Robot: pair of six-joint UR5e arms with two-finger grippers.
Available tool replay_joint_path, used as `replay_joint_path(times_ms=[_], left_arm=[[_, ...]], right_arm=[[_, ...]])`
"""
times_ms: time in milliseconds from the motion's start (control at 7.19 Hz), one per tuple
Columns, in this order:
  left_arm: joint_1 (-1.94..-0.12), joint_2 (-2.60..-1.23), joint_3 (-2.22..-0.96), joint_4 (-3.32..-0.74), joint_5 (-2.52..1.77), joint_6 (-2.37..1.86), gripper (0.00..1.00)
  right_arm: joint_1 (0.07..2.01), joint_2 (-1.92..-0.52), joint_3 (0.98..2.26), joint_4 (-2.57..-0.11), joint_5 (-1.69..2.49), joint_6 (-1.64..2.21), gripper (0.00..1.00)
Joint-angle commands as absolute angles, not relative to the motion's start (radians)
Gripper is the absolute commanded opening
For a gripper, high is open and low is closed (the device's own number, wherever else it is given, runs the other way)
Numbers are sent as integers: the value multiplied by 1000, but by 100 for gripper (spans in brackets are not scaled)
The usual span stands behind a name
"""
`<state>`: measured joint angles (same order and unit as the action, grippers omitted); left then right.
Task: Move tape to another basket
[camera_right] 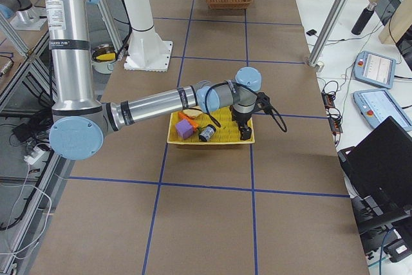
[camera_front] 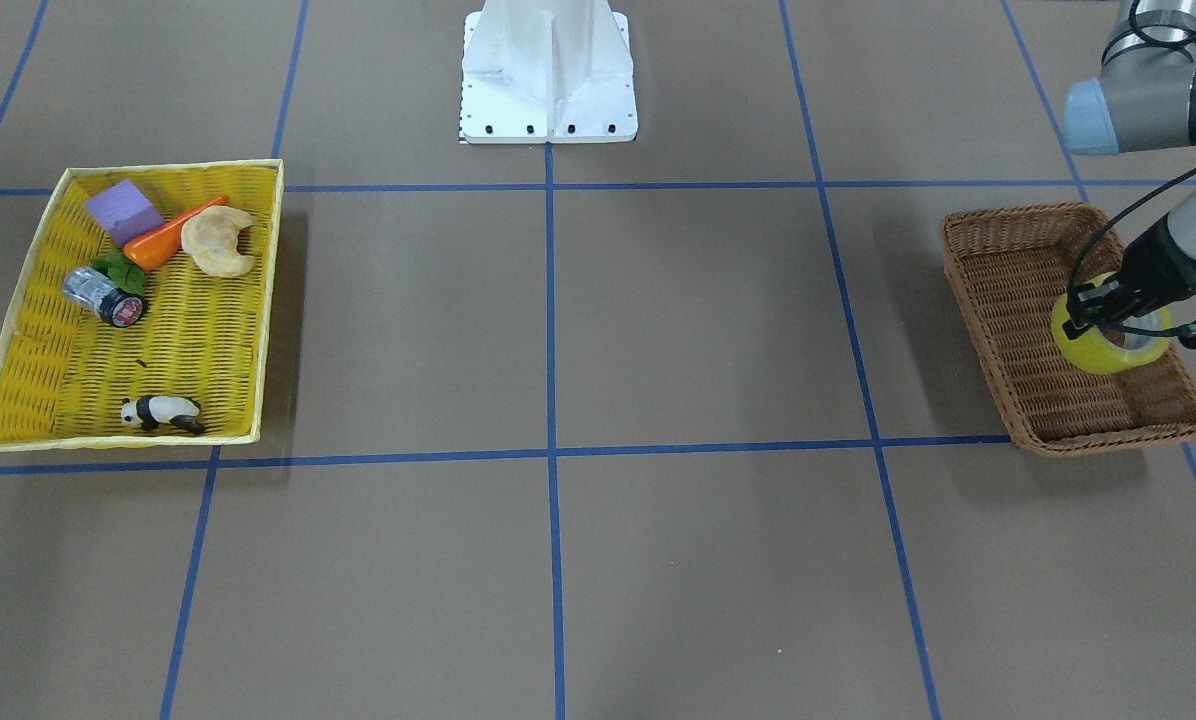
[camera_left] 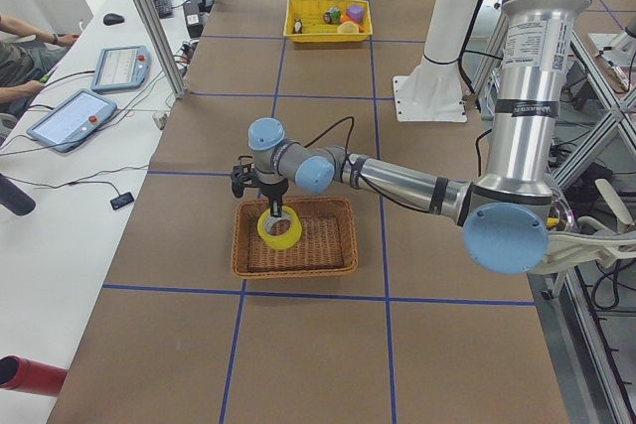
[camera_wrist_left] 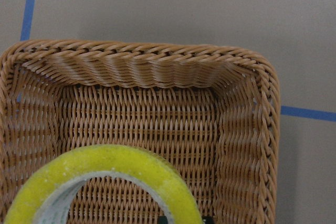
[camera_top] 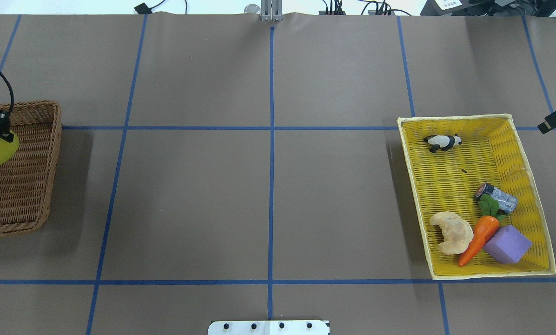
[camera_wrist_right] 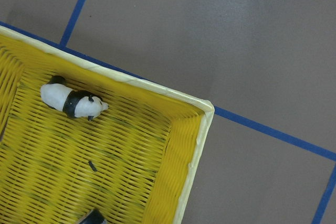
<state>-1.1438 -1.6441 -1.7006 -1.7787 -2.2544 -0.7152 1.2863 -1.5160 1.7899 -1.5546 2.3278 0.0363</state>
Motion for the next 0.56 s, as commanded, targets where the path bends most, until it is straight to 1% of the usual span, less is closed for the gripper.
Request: replay_joint_path(times_ms=[0, 278, 417], left_arm=[[-1109, -1647, -1677, -1779, -2255, -721, 0], [-1094, -1643, -1667, -1784, -2246, -719, 0], [-1089, -1641, -1637, -1827, -2246, -721, 0]], right_arm=[[1290, -1513, 1792, -1568, 2326, 32, 100], [1289, -1517, 1790, -1569, 2324, 32, 100], [1289, -1519, 1792, -1569, 2324, 34, 100]])
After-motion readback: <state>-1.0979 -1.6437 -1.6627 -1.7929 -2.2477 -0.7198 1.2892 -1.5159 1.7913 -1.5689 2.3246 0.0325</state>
